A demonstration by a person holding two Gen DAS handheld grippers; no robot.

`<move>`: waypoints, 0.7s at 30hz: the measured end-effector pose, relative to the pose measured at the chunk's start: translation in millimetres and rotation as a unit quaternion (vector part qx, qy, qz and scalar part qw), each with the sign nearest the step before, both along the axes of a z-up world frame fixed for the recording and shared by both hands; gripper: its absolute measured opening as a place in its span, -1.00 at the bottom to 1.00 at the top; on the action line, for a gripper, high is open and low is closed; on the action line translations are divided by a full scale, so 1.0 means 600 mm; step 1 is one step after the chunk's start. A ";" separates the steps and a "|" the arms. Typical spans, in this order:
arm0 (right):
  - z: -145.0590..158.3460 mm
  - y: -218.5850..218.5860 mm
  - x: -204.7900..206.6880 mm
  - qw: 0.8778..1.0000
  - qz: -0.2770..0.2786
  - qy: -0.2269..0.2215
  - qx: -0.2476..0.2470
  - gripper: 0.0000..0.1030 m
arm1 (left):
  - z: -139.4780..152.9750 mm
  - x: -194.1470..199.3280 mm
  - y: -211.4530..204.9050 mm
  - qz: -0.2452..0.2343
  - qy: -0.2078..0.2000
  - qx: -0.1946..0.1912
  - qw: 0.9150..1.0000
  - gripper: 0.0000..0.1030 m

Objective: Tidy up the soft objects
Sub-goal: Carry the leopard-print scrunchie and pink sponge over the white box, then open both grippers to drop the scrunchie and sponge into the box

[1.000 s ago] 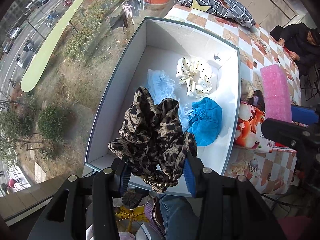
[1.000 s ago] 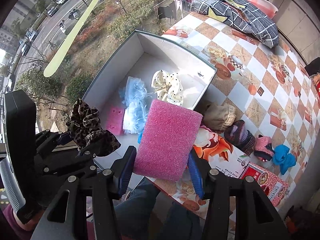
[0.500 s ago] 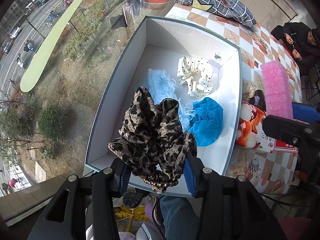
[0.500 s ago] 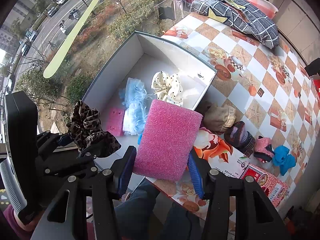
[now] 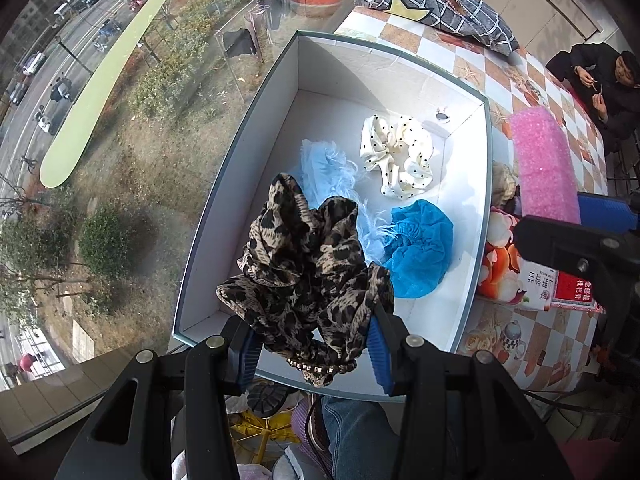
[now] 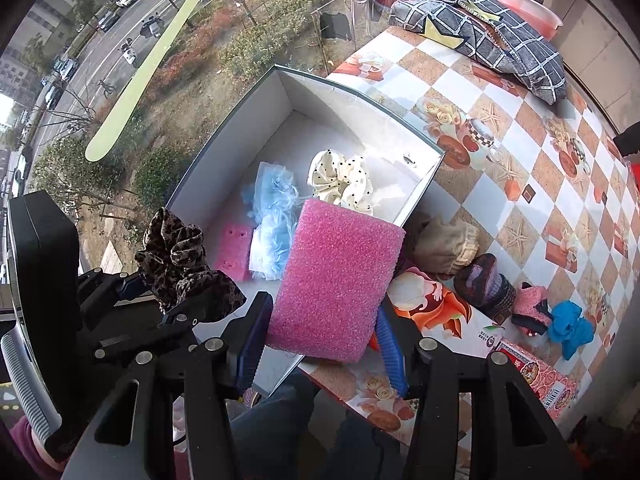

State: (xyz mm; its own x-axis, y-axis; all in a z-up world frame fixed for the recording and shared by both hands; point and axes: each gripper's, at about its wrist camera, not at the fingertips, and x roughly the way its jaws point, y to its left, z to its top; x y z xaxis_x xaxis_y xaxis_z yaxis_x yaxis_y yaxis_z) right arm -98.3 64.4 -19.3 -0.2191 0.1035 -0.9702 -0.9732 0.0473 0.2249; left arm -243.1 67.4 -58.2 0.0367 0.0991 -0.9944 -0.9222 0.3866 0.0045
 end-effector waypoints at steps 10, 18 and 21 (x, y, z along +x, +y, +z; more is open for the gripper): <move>-0.015 0.016 -0.011 1.000 0.010 -0.001 -0.008 0.00 | -0.009 -0.001 0.004 0.007 0.005 -0.006 1.000 -0.04; -0.026 0.030 -0.010 1.000 0.010 -0.004 -0.013 0.00 | -0.017 0.000 0.012 0.011 0.008 -0.013 1.000 -0.04; -0.029 0.034 -0.010 1.000 0.010 -0.003 -0.015 0.00 | -0.020 0.001 0.014 0.011 0.007 -0.015 1.000 -0.02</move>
